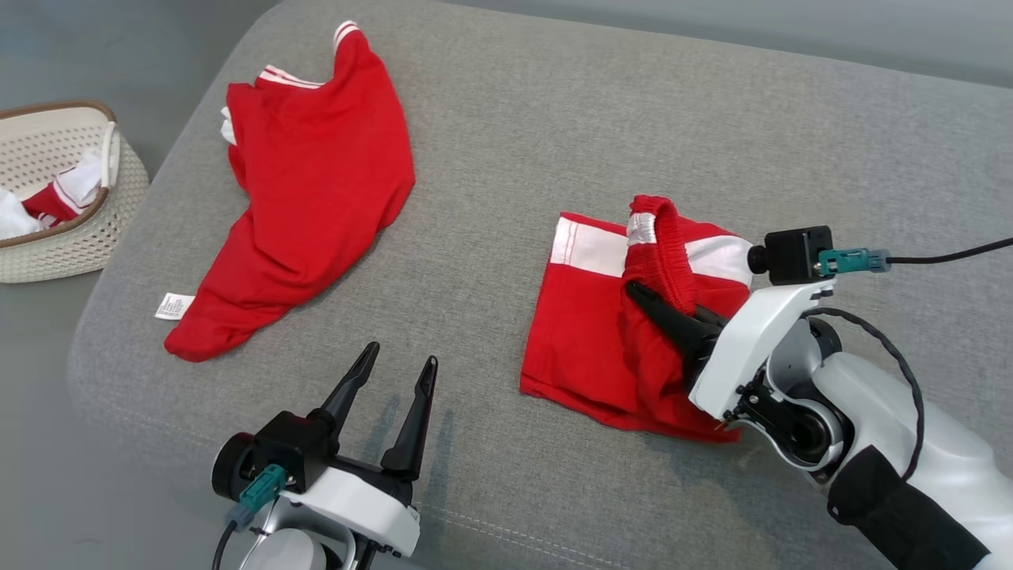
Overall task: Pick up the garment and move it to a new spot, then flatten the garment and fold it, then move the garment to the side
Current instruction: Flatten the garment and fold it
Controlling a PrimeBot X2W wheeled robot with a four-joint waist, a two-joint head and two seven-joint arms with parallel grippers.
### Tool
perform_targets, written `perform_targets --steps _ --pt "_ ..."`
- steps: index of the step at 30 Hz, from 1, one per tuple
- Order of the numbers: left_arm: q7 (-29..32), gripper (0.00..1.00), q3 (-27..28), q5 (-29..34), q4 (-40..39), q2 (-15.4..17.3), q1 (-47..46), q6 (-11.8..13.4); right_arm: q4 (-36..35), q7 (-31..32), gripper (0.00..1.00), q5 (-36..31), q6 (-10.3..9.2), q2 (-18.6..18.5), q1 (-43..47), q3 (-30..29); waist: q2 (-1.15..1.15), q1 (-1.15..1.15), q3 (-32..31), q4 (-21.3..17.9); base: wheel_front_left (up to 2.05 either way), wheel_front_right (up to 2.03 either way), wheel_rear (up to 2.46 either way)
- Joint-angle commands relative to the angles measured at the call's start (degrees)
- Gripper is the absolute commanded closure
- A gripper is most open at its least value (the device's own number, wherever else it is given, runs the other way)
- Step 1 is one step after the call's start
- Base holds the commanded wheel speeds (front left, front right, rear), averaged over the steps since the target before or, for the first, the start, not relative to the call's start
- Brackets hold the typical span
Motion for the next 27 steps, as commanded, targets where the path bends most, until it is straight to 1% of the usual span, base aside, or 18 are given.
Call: perform_targets --steps 1,3,4,5,6,13,14,18,22,27 --pt "-0.6 0.0 1.6 -0.3 -1.6 0.5 -2.3 0.5 -0.6 -1.0 1.0 -0.2 0.01 0.6 -0.7 0.6 0.0 0.0 0.1 0.7 0.0 0.0 0.0" --pt "-0.6 0.0 1.3 -0.4 -1.5 0.5 -2.2 0.6 0.6 -1.3 1.0 -0.1 0.01 1.0 -1.1 1.2 0.0 0.0 0.1 1.1 0.0 0.0 0.0" --pt "-0.6 0.0 1.2 -0.5 -1.5 0.5 -2.3 0.7 1.4 -1.6 0.78 -0.2 0.01 1.0 -1.3 1.4 0.0 0.0 0.1 1.2 0.0 0.0 0.0" --pt "-0.6 0.0 1.1 -0.6 -1.6 0.5 -2.2 0.9 2.2 -2.3 0.42 -0.3 0.01 1.2 -1.5 1.3 0.0 0.0 0.1 1.3 0.0 0.0 0.0" --pt "-0.6 0.0 1.1 -0.6 -1.6 0.5 -2.2 1.0 2.8 -2.8 0.0 -0.2 0.01 1.4 -1.6 1.3 0.0 0.0 0.0 1.3 0.0 0.0 0.0" --pt "-0.6 0.0 1.3 -0.4 -1.9 0.5 -2.1 1.1 2.6 -5.9 0.0 1.2 0.01 1.3 -2.0 1.1 0.0 0.0 -0.1 -0.2 0.0 0.0 0.0" --pt "-0.6 0.0 1.2 -0.3 -2.0 0.5 -2.3 1.0 1.9 -6.7 0.0 1.4 0.01 1.0 -2.3 1.3 0.0 0.0 -0.3 -1.0 0.0 0.0 0.0" --pt "-0.6 0.0 0.9 0.0 -2.1 0.5 -2.6 0.9 0.3 -8.3 0.0 2.3 0.01 0.5 -2.5 1.3 0.0 0.0 -0.6 -2.1 0.0 0.0 0.0" --pt "-0.6 0.0 0.9 0.5 -2.7 0.5 -3.0 0.9 -0.5 -10.2 0.0 3.1 0.01 -1.1 -2.1 1.2 0.0 0.0 -1.3 -3.6 0.0 0.0 0.0" --pt "-0.6 0.0 1.5 1.2 -3.7 0.5 -3.0 0.8 0.6 -12.6 0.0 3.6 0.01 -3.1 0.1 1.2 0.0 0.0 -2.7 -5.8 0.0 0.0 0.0"
